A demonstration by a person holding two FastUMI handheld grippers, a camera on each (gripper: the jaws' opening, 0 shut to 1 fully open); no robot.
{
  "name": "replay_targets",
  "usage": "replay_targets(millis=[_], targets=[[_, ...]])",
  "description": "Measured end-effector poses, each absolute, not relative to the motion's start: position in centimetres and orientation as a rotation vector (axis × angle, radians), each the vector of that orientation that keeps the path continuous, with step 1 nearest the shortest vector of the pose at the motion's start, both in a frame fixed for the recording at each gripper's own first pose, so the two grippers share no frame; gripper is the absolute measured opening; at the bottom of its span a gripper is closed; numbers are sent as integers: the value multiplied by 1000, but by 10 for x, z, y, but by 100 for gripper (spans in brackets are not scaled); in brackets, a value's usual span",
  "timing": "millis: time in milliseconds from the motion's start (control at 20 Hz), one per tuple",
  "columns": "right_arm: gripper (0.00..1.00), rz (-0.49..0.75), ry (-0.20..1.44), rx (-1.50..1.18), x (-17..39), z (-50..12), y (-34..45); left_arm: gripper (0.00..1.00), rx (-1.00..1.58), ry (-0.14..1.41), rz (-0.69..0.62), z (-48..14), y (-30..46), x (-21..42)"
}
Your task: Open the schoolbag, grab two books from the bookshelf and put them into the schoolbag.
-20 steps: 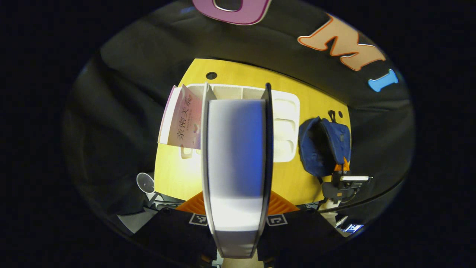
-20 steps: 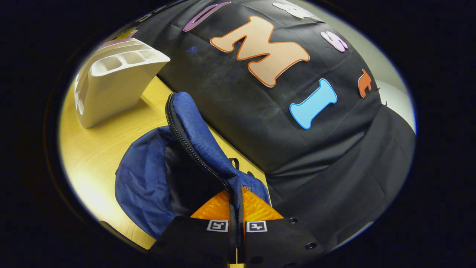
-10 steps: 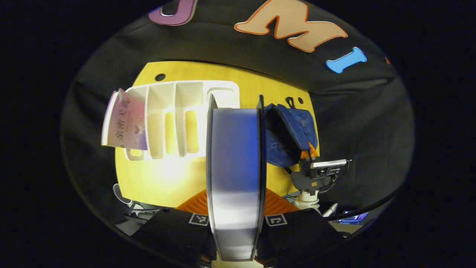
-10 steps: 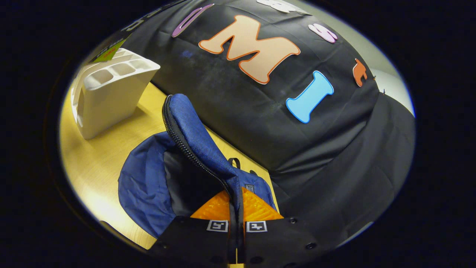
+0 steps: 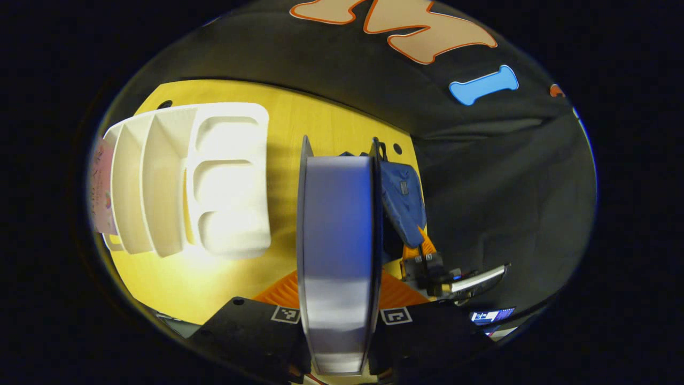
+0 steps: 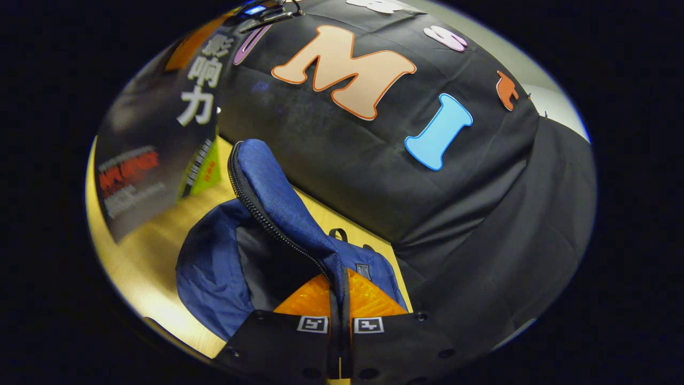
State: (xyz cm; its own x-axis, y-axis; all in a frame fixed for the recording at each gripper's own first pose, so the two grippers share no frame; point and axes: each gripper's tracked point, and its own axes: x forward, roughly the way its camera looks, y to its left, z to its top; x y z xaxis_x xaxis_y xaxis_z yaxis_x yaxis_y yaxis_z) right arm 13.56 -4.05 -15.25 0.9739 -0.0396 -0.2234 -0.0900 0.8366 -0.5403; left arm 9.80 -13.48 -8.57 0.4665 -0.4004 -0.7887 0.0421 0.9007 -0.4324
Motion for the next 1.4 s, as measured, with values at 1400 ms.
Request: replay_targets(millis=[1400], targets=[[4,87,145,-300,138,-130,-49,36,-861,735,-488,-222,-268,210]])
